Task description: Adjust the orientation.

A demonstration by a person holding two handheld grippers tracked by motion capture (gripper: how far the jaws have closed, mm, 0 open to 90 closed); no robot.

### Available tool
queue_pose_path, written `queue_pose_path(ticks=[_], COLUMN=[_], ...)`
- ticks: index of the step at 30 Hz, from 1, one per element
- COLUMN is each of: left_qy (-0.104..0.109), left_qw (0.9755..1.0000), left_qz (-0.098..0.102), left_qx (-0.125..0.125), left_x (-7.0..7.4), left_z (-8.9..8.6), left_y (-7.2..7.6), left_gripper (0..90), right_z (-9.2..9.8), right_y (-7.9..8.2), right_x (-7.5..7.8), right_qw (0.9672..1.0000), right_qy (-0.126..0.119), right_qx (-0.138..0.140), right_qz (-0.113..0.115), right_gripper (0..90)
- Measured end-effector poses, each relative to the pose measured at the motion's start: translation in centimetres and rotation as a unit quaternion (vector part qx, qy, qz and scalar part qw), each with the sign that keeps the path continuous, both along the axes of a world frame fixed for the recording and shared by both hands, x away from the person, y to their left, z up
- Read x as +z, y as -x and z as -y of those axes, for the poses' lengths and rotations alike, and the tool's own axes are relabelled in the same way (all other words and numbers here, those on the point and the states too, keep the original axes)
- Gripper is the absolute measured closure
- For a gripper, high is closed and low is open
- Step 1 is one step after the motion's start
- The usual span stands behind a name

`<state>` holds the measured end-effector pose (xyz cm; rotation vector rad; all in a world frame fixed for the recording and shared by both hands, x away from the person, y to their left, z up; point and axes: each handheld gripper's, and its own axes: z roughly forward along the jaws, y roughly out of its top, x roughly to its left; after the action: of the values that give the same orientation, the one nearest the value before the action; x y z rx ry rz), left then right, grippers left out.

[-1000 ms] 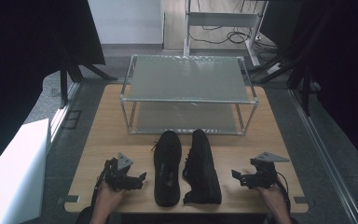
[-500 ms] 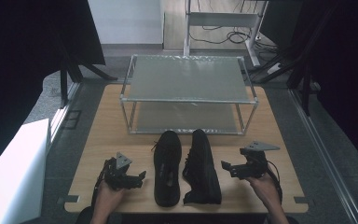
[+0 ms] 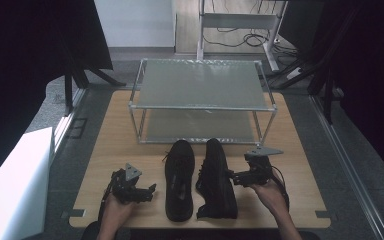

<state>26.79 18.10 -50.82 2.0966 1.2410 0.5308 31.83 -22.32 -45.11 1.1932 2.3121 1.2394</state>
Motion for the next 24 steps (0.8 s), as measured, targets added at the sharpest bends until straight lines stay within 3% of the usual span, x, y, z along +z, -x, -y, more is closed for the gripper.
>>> queue_pose_path(ticks=[9,14,24], left_qy=[-0.01,-0.011,-0.01], left_qw=[0.9999,0.9999,0.9999], left_qz=[-0.007,-0.01,-0.011], left_qx=[-0.002,-0.001,-0.003], left_x=[-0.1,-0.2,-0.2], left_z=[0.1,0.1,0.2], left_y=[-0.1,-0.1,-0.1], left_gripper=[0.0,0.0,0.0], right_z=[0.5,2.2,5.2], right_y=[0.3,0.6,1.3], right_x=[-0.2,-0.3,-0.5], right_qw=[0.9998,0.9993,0.9969], right_qy=[0.011,-0.006,-0.003], right_qx=[-0.009,-0.036,-0.077], right_qz=[0.011,0.006,0.015], right_gripper=[0.0,0.0,5.1])
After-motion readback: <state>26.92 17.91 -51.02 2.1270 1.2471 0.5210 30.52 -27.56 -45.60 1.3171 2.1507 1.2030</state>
